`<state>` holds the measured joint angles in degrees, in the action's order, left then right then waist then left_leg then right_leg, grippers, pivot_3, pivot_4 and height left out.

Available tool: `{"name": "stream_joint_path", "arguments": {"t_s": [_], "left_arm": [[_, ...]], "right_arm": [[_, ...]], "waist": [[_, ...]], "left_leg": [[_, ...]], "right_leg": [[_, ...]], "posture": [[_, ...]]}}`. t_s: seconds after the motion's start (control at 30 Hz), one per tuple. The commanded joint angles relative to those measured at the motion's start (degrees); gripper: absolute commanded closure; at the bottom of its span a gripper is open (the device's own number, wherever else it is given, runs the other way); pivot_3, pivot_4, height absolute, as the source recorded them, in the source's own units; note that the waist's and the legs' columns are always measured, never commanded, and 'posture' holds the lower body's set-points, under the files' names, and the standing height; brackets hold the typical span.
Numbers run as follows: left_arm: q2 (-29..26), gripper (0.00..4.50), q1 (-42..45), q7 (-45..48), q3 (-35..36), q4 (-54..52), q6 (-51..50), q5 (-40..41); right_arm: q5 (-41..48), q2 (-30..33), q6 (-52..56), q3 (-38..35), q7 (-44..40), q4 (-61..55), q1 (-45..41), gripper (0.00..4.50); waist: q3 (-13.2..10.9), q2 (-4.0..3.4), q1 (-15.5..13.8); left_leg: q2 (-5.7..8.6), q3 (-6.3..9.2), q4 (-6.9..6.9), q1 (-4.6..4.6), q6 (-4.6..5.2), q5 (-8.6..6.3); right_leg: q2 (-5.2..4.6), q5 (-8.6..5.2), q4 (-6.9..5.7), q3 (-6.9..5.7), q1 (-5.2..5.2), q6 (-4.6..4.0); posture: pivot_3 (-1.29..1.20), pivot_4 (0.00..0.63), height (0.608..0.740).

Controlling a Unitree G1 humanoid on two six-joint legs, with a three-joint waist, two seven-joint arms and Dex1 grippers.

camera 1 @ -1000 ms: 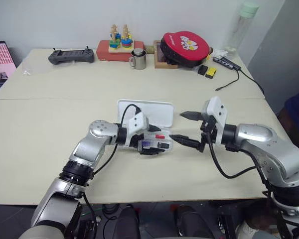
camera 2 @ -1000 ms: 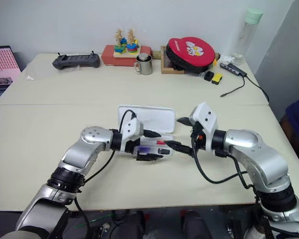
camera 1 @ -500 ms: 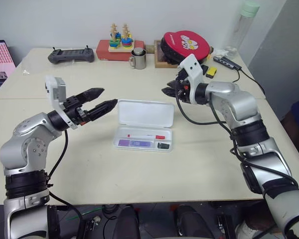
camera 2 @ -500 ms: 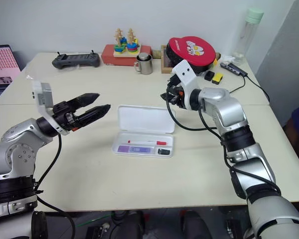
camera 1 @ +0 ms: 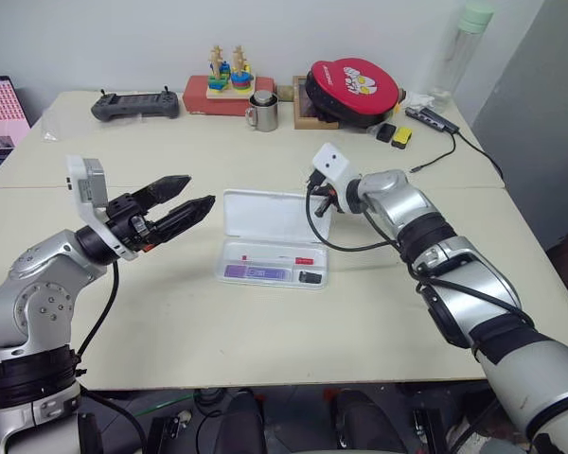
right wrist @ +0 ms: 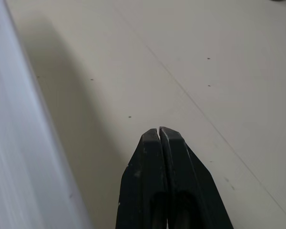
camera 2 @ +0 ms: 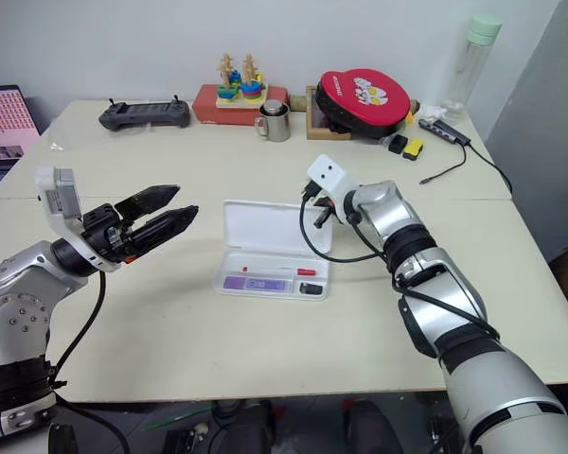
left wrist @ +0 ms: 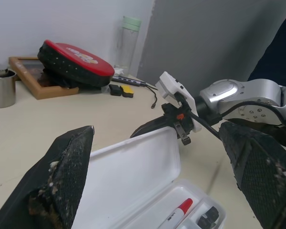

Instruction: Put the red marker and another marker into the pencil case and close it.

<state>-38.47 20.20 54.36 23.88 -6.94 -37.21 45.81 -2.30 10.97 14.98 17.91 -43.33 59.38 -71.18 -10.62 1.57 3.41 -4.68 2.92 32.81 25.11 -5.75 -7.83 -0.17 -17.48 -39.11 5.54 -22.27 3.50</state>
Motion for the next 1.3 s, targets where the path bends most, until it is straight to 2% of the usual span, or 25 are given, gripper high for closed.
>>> {"name": "stream_joint_path", "arguments": {"t_s": [0.03,0.3,0.47,0.6,0.67,0.8,1.03,1.3], "left_arm": [[-1.1,0.00,0.1,-0.5,0.0,-2.1,0.6,0.4],[-2.8,0.00,-0.7,0.4,-1.4,-2.1,0.9,-0.3],[-4.4,0.00,-1.2,1.3,-3.0,-2.5,0.8,-1.3],[-4.6,0.00,-0.7,1.4,-3.1,-2.4,0.5,-0.6],[-4.6,0.00,-0.4,1.6,-3.4,-2.3,0.4,-0.5],[-4.4,0.00,-0.1,1.7,-3.5,-2.1,0.4,-0.3],[-4.1,0.00,0.3,1.6,-3.9,-1.8,0.8,-0.5],[-3.9,0.00,0.4,1.3,-3.6,-1.6,1.4,-0.7]], "right_arm": [[1.6,0.8,0.2,-2.0,-6.7,-6.7,-1.6,4.47],[3.2,1.9,5.1,-2.3,-13.3,-22.6,3.9,4.47],[2.0,3.4,8.8,1.4,-16.7,-31.7,9.6,4.47],[6.9,0.1,6.7,-7.7,-8.9,-28.2,5.1,4.47],[7.0,0.1,6.3,-9.5,-6.6,-25.4,2.8,4.47],[5.4,0.7,4.5,-10.3,-3.7,-19.3,0.8,4.47],[-0.5,1.5,1.3,-6.5,-1.3,-8.8,0.5,4.47],[-0.8,1.5,0.6,-5.5,-6.9,-10.7,1.1,4.47]], "waist": [[0.0,-0.02,0.0],[0.0,-0.02,0.0],[0.0,-0.03,-0.3],[0.0,-0.06,-0.1],[-0.1,-0.08,0.0],[0.0,-0.05,0.0],[0.0,-0.06,-0.1],[0.0,-0.07,0.0]], "left_leg": [[0.00,0.00,0.00,0.00,0.00,0.00],[0.00,0.01,-0.02,0.00,-0.01,0.00],[0.00,0.01,0.03,0.00,-0.01,0.00],[-0.01,0.01,0.03,0.00,-0.01,0.00],[-0.02,0.00,0.04,0.00,-0.01,0.00],[-0.01,0.00,0.03,-0.03,-0.01,0.00],[0.00,-0.01,0.01,0.01,-0.01,0.00],[0.00,-0.01,-0.01,0.00,-0.01,0.00]], "right_leg": [[0.00,0.00,0.00,0.00,0.00,0.00],[0.00,0.00,0.00,-0.02,0.01,0.00],[0.00,-0.01,0.00,-0.01,0.02,0.01],[0.00,-0.01,-0.02,-0.01,-0.02,0.01],[0.01,0.00,-0.04,0.01,-0.04,0.01],[0.01,-0.01,0.00,0.00,0.02,-0.01],[0.00,-0.01,0.02,0.01,-0.01,-0.02],[0.00,-0.01,0.01,0.01,-0.01,-0.02]], "posture": [[0.00,0.150,0.740],[0.00,0.150,0.740],[0.00,0.150,0.740],[0.00,0.150,0.740],[0.00,0.150,0.740],[0.00,0.150,0.740],[0.00,0.150,0.740],[0.00,0.150,0.740]]}}
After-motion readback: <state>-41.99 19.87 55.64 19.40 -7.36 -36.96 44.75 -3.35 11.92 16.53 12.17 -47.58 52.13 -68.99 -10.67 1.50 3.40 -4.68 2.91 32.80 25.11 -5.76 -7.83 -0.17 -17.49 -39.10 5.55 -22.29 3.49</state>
